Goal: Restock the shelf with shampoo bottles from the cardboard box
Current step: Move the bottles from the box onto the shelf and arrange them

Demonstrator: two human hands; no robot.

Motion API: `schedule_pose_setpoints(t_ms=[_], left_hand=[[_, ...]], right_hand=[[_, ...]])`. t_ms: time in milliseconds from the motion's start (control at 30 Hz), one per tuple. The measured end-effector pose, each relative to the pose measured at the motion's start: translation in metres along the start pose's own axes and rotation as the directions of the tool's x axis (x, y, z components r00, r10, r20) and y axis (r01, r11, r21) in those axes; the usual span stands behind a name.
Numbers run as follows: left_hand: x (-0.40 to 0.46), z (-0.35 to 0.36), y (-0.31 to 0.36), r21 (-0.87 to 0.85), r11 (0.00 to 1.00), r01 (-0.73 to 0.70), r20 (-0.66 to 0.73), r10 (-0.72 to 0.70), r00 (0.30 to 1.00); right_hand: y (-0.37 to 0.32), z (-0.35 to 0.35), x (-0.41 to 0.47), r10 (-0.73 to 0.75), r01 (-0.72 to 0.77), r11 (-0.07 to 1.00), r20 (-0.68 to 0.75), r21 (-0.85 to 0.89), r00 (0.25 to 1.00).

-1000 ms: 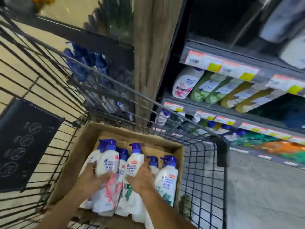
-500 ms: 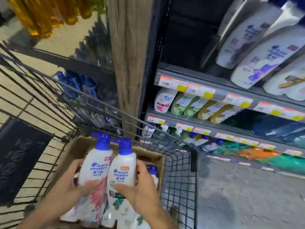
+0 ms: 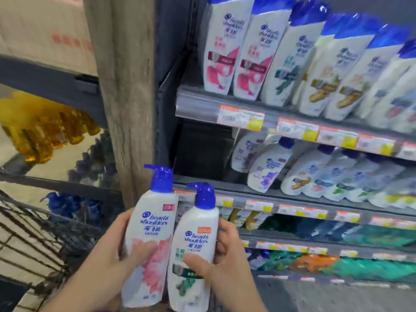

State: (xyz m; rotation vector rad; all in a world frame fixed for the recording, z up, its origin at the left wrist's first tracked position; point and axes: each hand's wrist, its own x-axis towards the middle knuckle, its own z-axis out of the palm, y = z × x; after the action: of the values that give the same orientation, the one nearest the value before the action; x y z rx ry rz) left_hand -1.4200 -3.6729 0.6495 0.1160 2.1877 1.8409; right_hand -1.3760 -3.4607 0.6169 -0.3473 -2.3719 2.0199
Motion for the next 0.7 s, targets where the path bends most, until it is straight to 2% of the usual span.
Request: schedule_pose_setpoints(t_ms=[167,333,533,700], left_hand=[[0.035,0.03,0.012,-0.118,0.993,0.003,0.002,-0.003,1.0],[0.082,0.062,0.014,-0.034,0.999,0.005,-0.105,-0.008,0.994],[0.13,0.074,0.028,0.012,0.997,-0.076,-0.249,0.077,0.965],[0.159,0.072,0.025,-0.061,0.995,-0.074,-0.234,0.058,0.97]], right_hand=[[-0.012,-0.024,0.035,-0.059,0.06,0.998,-0.048,0.027,0.997],[-0.005,-0.05,0.084,-0.118,0.121,0.991,-0.054,0.05,0.992],[0.008,-0.07,0.147,-0.188,0.19,0.974,-0.028,0.12,0.982],[0.009,-0.075,0.178,-0.163,0.157,0.972,0.019,0.177,0.986]])
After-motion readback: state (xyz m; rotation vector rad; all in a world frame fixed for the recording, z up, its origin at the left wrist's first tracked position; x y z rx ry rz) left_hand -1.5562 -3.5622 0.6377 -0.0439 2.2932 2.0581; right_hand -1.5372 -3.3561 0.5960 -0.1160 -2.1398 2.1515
